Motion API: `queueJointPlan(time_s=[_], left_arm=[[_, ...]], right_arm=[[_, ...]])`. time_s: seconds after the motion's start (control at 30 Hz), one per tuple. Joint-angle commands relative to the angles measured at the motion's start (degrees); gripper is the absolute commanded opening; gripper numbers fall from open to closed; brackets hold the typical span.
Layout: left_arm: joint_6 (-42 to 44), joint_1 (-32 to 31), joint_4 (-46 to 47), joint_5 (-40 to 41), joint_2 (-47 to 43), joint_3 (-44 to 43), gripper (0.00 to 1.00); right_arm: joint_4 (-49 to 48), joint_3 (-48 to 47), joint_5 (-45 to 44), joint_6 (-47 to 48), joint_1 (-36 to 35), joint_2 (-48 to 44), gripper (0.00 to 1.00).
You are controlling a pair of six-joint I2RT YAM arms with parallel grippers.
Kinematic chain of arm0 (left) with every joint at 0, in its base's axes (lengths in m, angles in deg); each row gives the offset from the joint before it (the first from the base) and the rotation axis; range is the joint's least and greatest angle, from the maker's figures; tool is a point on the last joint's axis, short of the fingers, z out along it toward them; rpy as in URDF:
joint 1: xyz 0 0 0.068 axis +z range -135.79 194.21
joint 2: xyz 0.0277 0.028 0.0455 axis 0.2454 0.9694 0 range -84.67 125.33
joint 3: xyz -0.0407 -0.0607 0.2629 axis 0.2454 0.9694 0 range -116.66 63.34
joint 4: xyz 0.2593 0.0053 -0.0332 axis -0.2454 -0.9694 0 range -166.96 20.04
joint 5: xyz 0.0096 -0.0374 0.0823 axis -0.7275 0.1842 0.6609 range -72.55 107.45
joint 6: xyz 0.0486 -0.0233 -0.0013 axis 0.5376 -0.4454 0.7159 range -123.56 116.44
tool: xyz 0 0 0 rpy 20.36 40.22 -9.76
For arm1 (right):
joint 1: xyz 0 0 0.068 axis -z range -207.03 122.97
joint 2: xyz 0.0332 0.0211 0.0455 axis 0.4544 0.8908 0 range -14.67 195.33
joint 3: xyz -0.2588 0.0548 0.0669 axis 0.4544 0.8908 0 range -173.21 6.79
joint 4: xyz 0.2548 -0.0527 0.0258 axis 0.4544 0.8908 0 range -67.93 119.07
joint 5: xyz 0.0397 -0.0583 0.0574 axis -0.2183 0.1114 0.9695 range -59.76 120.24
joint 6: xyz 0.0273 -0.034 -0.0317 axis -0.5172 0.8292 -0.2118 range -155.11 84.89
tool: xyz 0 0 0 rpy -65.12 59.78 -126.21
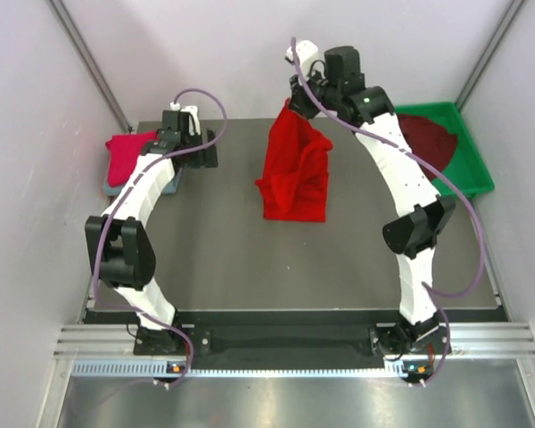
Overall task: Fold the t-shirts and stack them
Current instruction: Flatten the tshirt out
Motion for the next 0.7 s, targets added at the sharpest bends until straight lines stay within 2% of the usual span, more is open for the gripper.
queueJointPlan(time_s=[0.0,0.17,0.37,0.43,0.57,0.67], left_arm=[[-1.48,0.21,1.91,-2.36,1.01,-3.19,0.93],[-2.36,0.21,1.82,-3.35,2.07,-5.21,0.92],[-1.92,0.21,1.30,-1.59,2.42,-6.10,0.92],[-1.92,0.21,1.30,-1.59,2.33,-5.92,0.92],[-1.92,0.21,1.47,-1.33,2.33,-6.01,0.92],[-2.18,0.21,1.56,-1.50,2.60,-5.92,0.92]], right_arm=[[-4.60,-3.79,-1.41,1.31,-0.02,-5.23,0.00],[-6.44,-7.91,-0.11,0.27,-0.99,-7.34,0.00],[-14.70,-10.73,-2.55,-0.28,-1.78,-10.07,0.00],[-13.93,-10.12,-3.25,1.82,-1.87,-9.89,0.00],[-15.15,-11.44,-5.28,-0.45,-1.96,-10.77,0.00],[-13.40,-8.10,-7.38,3.59,-1.96,-10.60,0.00]])
